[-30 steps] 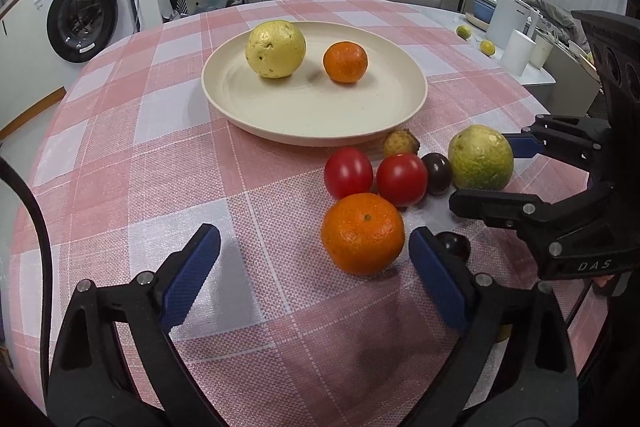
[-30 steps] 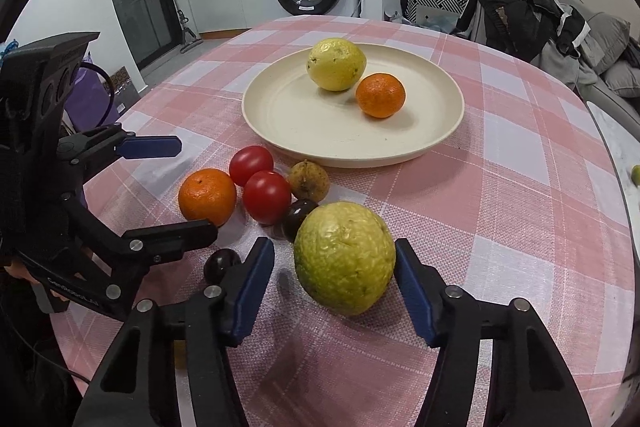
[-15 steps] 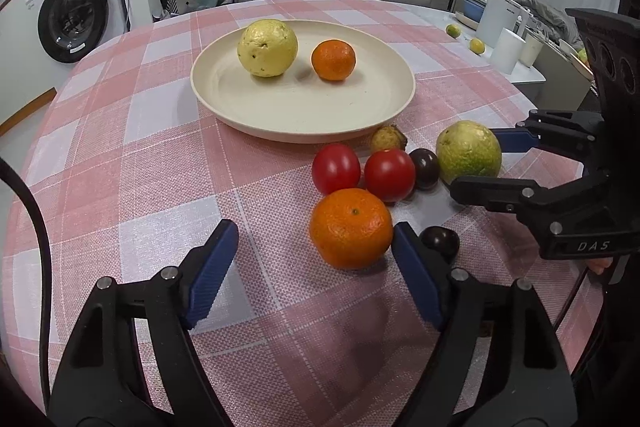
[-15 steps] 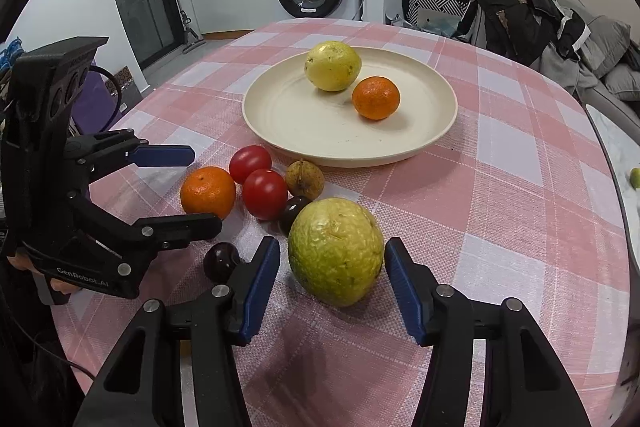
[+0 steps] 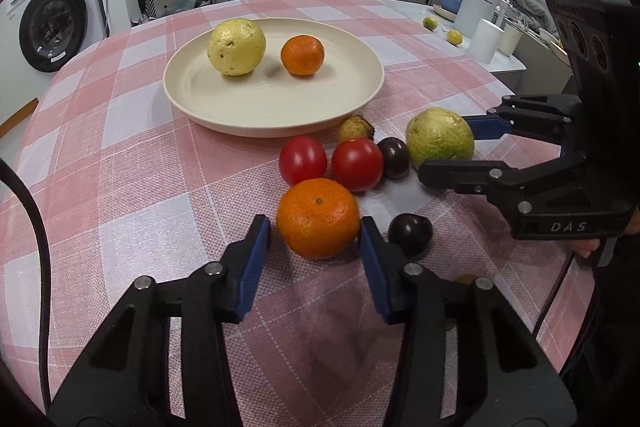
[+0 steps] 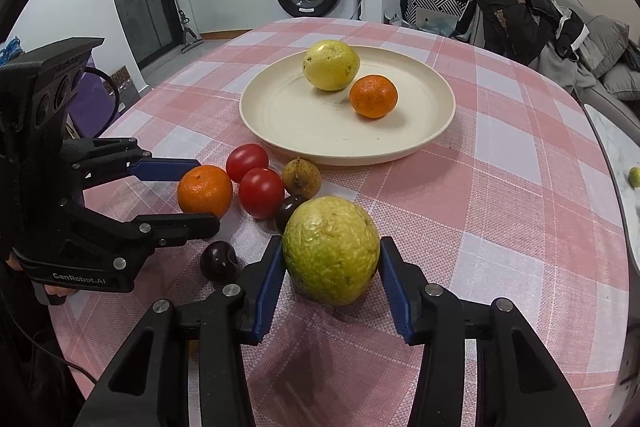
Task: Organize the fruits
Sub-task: 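Grasp the bumpy green guava with the right gripper while the left gripper grasps the other orange, then carry the guava in the right gripper to the plate while the left carries the orange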
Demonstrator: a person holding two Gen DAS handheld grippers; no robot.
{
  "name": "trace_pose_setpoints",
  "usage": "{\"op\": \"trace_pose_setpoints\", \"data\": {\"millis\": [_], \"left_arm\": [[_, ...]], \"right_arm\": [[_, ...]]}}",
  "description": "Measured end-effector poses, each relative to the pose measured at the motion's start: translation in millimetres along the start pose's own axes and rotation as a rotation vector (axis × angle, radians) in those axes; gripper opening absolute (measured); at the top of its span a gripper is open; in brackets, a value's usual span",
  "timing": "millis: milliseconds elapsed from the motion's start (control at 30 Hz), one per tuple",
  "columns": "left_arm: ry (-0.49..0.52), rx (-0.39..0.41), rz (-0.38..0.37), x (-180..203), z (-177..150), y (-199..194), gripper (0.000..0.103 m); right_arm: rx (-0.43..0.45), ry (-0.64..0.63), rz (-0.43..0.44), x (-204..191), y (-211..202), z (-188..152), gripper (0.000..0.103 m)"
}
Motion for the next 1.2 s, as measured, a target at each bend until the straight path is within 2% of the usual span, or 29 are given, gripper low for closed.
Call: {"op": "trace_pose_setpoints", "data": {"millis": [367,833,1200], "left_arm": [[-0.021,0.025,-0.015,-2,1,-7,0.037],[-0.046,0.143,-0.005,-10,14,-35,0.036],[-0.059,0.210,0.013,-11,29,-48,0.036]], "right_arm": [[0.001,0.000,-0.001,0,0,-1,0.048],[0.030,0.010,-0.017,6,-9,3,0.048],[0.095,0.039,-0.017,11,-20,12,0.047]]}}
Point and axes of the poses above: each gripper's, at about its wrist camera, not at the fingertips, and y roughly the way its jaws point, x to its right, z to its top, the point moved 6 cm from there along y, roughly the way its jaws point, and after that the axes turned 11 degrees about -y, right-handed, at the moved point
